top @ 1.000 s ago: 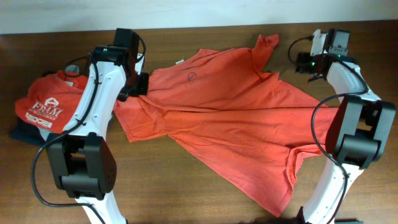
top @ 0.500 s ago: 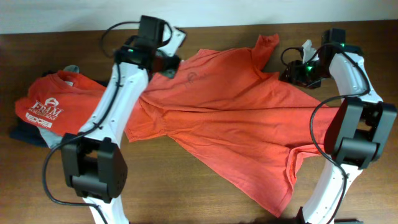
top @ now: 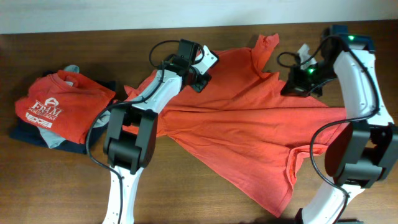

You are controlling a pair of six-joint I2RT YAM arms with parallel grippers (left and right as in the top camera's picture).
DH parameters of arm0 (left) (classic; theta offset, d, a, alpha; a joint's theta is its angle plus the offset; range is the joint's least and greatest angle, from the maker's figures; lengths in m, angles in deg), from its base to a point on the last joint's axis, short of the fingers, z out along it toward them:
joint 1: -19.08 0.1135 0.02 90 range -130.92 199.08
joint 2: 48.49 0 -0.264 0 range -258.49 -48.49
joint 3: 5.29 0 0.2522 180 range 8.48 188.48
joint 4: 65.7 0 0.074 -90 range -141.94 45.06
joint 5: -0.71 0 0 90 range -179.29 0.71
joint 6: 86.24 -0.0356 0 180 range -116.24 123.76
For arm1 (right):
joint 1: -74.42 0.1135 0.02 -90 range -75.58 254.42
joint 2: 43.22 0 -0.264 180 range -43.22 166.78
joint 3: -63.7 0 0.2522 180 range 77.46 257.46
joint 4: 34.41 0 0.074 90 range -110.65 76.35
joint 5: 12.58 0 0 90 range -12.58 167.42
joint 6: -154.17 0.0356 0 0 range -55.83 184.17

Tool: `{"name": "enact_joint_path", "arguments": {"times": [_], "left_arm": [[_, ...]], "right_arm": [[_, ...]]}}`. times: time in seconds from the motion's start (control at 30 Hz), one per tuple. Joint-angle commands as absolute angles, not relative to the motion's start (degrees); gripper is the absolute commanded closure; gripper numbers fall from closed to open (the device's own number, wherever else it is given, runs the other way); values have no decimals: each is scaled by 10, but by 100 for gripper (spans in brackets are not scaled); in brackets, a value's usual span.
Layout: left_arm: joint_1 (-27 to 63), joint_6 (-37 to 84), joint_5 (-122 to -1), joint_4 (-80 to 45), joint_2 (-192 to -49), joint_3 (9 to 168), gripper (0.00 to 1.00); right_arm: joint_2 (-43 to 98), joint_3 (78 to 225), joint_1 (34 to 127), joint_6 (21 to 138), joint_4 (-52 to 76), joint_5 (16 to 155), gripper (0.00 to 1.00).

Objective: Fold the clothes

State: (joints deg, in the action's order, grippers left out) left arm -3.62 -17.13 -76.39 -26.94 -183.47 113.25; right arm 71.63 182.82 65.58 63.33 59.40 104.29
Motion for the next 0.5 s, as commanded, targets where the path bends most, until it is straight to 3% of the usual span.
{"name": "enact_joint_path", "arguments": {"times": [0.0,0.27,0.47], "left_arm": [[-34,-179,-766,-300,-1861,1133,100],[23,-116,-958,-335,-1938,1133,100],[107,-74,-958,-337,-1968,1133,100]], "right_arm": [[713,1835,680,632,612,1005,94],[714,1834,699,666,610,917,93],[715,1794,699,682,582,914,92]]}}
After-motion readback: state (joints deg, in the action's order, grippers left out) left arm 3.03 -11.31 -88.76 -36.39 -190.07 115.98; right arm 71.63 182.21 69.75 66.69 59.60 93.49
